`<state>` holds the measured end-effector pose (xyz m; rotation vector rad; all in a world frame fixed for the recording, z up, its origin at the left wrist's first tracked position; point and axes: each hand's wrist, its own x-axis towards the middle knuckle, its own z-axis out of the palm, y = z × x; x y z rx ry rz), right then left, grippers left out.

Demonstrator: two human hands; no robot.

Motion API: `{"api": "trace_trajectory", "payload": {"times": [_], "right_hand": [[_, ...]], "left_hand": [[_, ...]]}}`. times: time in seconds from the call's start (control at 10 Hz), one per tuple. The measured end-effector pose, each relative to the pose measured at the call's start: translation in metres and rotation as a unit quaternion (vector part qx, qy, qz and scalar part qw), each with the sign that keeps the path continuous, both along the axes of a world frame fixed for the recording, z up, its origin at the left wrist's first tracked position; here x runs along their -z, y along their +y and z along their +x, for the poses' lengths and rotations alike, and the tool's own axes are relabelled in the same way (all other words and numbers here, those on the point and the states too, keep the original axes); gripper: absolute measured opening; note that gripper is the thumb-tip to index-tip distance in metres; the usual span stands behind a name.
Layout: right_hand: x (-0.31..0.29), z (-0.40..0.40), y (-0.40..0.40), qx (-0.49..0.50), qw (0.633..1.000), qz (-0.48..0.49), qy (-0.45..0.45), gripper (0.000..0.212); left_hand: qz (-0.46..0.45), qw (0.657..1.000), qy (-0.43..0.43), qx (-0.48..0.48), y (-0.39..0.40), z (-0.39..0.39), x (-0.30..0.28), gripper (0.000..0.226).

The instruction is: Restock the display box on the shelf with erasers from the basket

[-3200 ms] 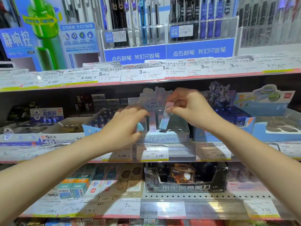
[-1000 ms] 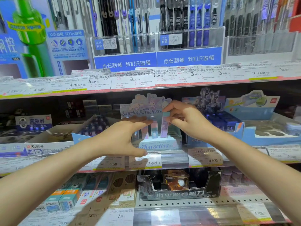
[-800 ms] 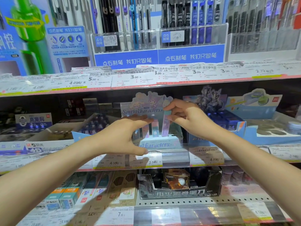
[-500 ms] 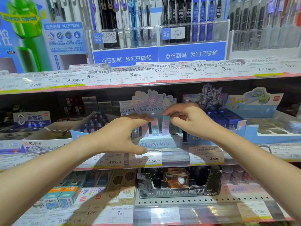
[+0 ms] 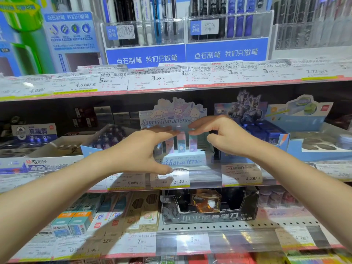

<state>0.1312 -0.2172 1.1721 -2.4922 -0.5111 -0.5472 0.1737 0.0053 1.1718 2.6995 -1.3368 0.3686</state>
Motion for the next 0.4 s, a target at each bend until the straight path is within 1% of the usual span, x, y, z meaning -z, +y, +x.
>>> {"api": "trace_trajectory", "payload": {"times": [0.1,0.3,0.4], "right_hand": [[-0.002,-0.001,-0.001,0.002,1.0,0.013,0.008,0.052],[-0.001,-0.001,-0.001,0.0,0.999,0.04,0.002,0.051],[0.001,-0.012,-0.004,0.002,0.997,0.074,-0.022,0.044]], "left_hand": [[-0.008,1.0,-0.002,0.007,0.0,0.0,0.0,0.091],[-0.08,0.996,0.03,0.018,-0.001,0.003,-0.003,0.06],[-0.128,0.991,-0.021,0.013,-0.003,0.0,-0.001,0.05]]}}
